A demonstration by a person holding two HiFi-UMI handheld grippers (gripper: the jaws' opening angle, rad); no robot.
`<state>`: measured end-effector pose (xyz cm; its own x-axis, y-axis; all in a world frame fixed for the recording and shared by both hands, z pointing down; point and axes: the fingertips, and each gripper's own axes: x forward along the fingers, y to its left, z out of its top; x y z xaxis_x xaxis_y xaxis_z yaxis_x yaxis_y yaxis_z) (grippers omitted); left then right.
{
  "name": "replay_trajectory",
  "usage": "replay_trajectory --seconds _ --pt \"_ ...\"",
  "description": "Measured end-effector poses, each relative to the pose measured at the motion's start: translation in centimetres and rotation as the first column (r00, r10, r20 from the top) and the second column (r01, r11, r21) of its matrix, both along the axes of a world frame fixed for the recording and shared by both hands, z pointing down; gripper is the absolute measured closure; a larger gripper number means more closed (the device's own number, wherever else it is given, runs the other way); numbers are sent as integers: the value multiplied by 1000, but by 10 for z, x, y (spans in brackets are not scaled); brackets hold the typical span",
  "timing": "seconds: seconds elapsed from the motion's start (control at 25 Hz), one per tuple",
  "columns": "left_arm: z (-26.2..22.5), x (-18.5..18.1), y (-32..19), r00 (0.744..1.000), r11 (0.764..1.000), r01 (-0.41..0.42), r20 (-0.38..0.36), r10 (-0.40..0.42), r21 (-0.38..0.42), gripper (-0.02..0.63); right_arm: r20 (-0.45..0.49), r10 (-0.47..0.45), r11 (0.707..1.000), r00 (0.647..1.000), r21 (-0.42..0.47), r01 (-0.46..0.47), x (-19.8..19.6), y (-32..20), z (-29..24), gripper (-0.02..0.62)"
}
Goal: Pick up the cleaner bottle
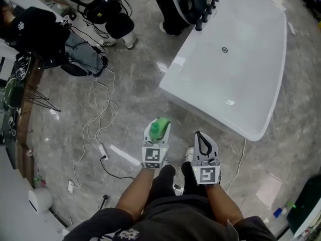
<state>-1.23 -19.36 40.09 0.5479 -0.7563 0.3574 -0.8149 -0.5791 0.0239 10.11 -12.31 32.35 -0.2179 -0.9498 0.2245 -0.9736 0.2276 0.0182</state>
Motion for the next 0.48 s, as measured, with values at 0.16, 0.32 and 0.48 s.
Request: replay_trajectory --seconds 0.16,0.32,0.48 --pt "-63 29 -5 1000 1000 -10 -12 11 29 422 -10 37 999 999 12 -37 38 2 -34 579" --pt "-101 56 -5 999 997 -42 -17 43 67 422 -3 82 995 997 55 -81 68 8 -65 579" --pt "-125 79 -5 996 994 -80 -34 83 78 422 -2 147 985 989 92 -146 90 10 -88 578"
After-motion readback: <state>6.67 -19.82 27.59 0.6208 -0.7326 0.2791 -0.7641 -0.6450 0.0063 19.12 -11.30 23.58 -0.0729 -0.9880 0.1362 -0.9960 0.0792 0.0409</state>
